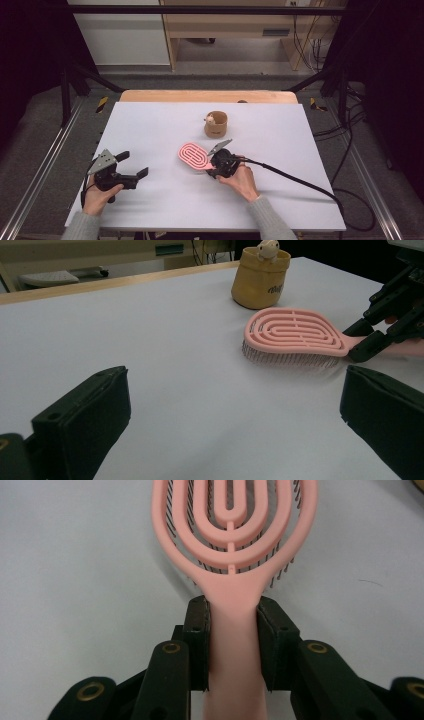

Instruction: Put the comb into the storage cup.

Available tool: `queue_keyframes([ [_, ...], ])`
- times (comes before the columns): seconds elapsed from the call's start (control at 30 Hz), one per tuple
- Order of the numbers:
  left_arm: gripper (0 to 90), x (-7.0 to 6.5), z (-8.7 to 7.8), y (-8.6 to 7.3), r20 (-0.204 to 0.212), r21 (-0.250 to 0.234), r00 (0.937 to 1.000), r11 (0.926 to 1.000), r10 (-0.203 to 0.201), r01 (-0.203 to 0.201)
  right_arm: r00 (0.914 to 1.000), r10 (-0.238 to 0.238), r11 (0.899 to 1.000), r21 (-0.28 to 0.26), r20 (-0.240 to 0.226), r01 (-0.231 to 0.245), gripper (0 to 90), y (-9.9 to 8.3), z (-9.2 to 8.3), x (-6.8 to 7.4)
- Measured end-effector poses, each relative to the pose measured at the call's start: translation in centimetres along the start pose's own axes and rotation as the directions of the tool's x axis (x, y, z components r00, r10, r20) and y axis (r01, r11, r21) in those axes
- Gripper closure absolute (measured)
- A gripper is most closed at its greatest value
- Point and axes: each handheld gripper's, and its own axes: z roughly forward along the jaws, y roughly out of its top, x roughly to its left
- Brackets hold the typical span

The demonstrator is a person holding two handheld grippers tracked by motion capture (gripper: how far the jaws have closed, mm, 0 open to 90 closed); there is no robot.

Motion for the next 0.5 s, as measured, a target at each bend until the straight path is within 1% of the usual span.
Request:
queue_keyframes([
  [0.1, 0.0, 0.0, 0.0, 0.0, 0.0, -0.001, 1.0, 1.0, -0.001, 0.001, 1.0, 0.005, 1.0, -0.001, -0.007, -0.005, 69.7, 0.0, -0.2, 0.0],
  [0.17, 0.0, 0.0, 0.0, 0.0, 0.0, -0.001, 1.0, 1.0, 0.0, 0.0, 1.0, 0.003, 1.0, -0.012, -0.009, -0.003, 69.7, 0.1, -0.4, 0.0],
  [0.23, 0.0, 0.0, 0.0, 0.0, 0.0, 0.0, 1.0, 1.0, -0.001, 0.001, 0.9999, 0.01, 1.0, -0.021, -0.009, -0.01, 69.7, 0.2, -0.7, 0.0],
  [0.5, 0.0, 0.0, 0.0, 0.0, 0.001, -0.002, 1.0, 1.0, -0.003, 0.003, 0.9999, -0.001, 0.997, -0.078, -0.016, -0.001, 69.7, 0.4, -2.1, 0.1],
])
